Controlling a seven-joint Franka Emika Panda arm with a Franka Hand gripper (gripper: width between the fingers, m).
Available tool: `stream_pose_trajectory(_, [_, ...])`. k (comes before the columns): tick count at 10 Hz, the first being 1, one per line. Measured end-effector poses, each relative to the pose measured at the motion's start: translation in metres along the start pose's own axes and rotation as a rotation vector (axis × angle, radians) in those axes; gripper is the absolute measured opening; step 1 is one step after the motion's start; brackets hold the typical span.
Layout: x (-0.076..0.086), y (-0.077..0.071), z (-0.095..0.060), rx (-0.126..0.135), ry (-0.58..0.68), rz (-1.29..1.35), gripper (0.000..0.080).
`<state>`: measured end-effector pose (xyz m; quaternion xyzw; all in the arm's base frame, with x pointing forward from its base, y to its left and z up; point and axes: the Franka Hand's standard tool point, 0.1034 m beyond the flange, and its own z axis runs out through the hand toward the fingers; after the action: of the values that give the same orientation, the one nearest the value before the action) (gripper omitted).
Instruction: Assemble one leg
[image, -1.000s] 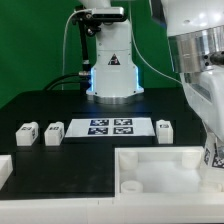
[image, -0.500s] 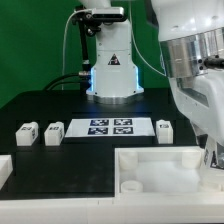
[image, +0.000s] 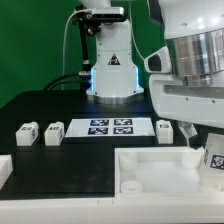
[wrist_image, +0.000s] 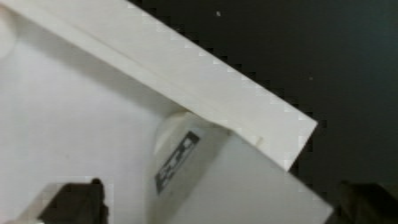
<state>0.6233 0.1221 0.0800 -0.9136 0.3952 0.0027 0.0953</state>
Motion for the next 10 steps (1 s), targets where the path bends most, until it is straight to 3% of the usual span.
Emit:
stream_pose_trajectory(2, [0.0000, 0.0006, 0.0001, -0.029, 0.015, -0.320, 0.0649])
stream_pose_trajectory(4, [-0.0003, 0.0010, 0.0010, -0.024, 0.016, -0.315, 0.0649])
stream_pose_trajectory(6, [-0.0004, 0.0010, 0.0011, -0.024, 0.015, -0.307, 0.0386])
stream_pose_trajectory(7, [0.0005, 0.0045, 0.0020, -0.026, 0.010, -0.199, 0.0302])
stream_pose_trajectory(10, [0.0000, 0.0039, 0.0024, -0.016, 0.005, 0.101, 0.0300])
